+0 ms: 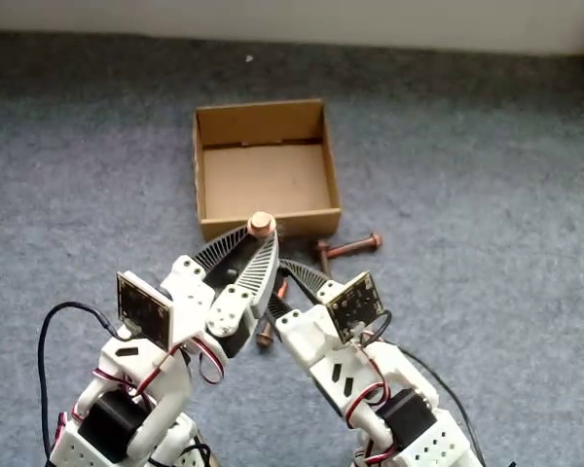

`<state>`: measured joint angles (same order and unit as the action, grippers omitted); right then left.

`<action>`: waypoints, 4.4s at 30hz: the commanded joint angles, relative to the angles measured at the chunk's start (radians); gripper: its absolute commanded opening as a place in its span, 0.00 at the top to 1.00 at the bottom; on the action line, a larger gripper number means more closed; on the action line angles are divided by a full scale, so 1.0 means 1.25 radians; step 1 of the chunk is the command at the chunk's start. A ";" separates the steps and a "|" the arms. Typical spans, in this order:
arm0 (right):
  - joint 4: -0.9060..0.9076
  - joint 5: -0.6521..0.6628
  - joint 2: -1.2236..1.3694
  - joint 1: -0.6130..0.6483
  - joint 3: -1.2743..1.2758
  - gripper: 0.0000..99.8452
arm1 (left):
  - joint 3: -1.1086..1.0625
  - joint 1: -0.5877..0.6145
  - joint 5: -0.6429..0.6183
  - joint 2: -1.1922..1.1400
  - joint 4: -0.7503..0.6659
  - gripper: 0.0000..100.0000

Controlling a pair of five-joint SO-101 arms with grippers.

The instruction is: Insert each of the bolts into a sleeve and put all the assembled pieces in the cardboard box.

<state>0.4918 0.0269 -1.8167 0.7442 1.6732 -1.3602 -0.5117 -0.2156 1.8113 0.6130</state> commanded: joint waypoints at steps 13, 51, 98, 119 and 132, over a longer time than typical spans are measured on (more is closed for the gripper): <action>-0.021 0.006 -0.012 0.007 0.089 1.00 | -0.028 0.035 0.007 0.010 -0.021 0.99; -0.021 0.006 -0.012 -0.001 0.089 1.00 | -0.025 0.161 0.007 0.010 0.049 0.81; 0.125 -0.069 0.217 -0.176 -0.355 1.00 | -0.170 0.404 0.115 0.012 0.277 0.99; -0.153 0.000 1.026 -0.177 -0.791 1.00 | -0.187 0.407 0.120 0.012 0.255 0.99; -0.260 0.006 1.369 -0.220 -0.938 1.00 | -0.187 0.406 0.120 0.012 0.245 0.99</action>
<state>0.2002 0.0207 -0.1366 0.4925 0.5930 -1.5996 -0.0115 -0.0698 1.8174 0.9429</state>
